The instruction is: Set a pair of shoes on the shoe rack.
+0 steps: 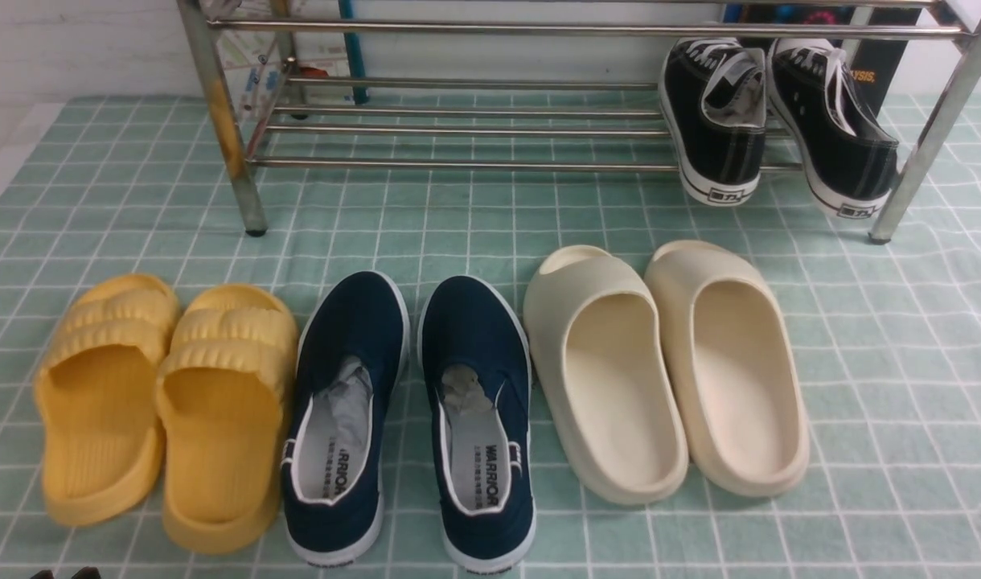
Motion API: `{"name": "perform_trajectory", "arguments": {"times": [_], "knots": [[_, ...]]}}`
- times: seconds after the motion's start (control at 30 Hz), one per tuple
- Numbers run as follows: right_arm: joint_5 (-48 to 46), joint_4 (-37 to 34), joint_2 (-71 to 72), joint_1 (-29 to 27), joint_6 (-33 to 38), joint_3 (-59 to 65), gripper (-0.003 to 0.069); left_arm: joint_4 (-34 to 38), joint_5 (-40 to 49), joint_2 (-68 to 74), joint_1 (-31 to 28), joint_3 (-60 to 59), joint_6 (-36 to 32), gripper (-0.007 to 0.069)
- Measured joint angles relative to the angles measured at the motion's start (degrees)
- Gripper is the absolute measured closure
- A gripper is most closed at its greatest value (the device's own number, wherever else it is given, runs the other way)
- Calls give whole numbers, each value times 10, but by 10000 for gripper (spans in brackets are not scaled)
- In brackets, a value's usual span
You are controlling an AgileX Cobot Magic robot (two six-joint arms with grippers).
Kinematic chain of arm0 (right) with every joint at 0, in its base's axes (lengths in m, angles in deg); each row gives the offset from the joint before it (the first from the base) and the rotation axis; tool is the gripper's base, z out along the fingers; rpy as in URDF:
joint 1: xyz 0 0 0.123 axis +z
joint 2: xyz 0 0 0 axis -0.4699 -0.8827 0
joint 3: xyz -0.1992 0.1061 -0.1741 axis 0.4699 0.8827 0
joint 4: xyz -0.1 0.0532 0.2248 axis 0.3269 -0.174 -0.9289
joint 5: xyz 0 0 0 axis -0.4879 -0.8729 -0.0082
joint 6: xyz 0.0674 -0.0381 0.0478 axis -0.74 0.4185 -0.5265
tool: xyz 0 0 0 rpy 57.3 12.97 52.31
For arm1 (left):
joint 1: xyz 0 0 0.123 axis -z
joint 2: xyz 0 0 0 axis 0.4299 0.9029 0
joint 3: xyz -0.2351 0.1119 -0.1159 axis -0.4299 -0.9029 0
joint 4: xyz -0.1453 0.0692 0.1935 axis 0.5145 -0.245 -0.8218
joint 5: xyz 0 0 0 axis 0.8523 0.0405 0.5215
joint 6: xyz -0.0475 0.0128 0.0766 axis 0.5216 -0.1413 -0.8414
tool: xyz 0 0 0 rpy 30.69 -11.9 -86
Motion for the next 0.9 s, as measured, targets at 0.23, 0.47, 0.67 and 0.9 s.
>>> {"name": "perform_trajectory", "arguments": {"times": [0.23,0.47,0.67,0.9], "knots": [[-121,6,36,-92,15,0,654,0,0,0,0,0,0,386],[-259,12,39,-144,15,-3,654,0,0,0,0,0,0,386],[-269,16,39,-144,15,-5,652,0,0,0,0,0,0,386],[-269,17,39,-144,15,-5,645,0,0,0,0,0,0,386]]}}
